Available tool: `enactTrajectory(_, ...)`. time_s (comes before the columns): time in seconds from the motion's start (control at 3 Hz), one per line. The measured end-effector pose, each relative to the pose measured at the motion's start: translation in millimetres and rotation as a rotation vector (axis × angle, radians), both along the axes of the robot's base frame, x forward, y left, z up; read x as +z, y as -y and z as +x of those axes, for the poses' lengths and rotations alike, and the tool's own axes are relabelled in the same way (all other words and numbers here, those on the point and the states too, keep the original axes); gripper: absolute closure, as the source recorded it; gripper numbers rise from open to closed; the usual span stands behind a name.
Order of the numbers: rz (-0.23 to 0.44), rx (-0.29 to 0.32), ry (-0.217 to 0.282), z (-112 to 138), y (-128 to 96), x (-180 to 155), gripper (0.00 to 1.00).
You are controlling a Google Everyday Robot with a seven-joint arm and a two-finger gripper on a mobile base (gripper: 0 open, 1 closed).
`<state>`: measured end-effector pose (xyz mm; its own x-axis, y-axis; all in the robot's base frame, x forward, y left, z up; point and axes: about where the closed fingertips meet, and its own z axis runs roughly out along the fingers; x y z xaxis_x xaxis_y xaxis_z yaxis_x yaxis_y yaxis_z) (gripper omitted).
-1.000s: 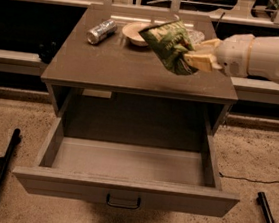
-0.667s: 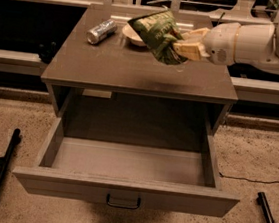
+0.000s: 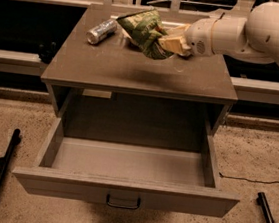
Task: Pick green jalapeno chip bag from top drawer and place on counter
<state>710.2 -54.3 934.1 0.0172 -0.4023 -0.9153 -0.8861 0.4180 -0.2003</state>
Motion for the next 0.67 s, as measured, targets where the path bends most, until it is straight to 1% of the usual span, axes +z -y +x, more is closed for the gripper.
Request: enactTrajectory(0.67,-0.015,-0.018,-0.062,17,-13,-22,0.37)
